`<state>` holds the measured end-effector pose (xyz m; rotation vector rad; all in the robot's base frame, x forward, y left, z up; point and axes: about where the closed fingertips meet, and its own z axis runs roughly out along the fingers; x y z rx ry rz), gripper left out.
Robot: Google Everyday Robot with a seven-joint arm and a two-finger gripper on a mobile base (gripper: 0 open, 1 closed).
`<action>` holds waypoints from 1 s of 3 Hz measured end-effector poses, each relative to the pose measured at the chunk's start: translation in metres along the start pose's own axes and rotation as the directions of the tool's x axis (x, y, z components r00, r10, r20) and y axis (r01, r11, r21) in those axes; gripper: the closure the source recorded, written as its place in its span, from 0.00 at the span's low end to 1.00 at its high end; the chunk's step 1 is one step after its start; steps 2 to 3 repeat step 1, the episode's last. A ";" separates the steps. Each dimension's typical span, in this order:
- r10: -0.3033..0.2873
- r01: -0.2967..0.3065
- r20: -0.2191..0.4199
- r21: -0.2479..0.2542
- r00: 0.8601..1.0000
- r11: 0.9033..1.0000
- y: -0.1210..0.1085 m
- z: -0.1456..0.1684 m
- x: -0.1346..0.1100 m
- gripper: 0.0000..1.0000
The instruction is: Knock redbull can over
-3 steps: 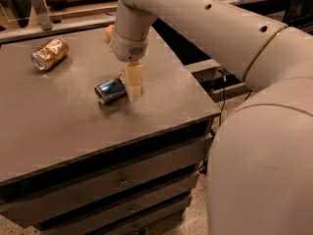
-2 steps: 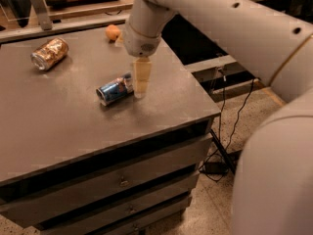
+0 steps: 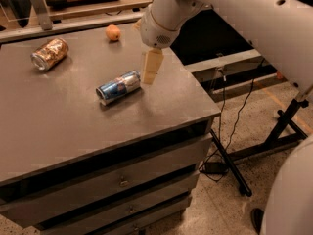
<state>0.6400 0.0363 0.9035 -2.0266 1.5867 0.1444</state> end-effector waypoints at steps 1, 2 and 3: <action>0.000 0.000 0.000 0.000 1.000 1.000 0.000 0.000 0.000 0.00; 0.000 0.000 0.000 0.000 1.000 1.000 0.000 0.000 0.000 0.00; 0.000 0.000 0.000 0.000 1.000 1.000 0.000 0.000 0.000 0.00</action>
Offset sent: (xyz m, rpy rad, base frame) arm 0.0000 0.0000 0.0000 0.0000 0.0000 0.0000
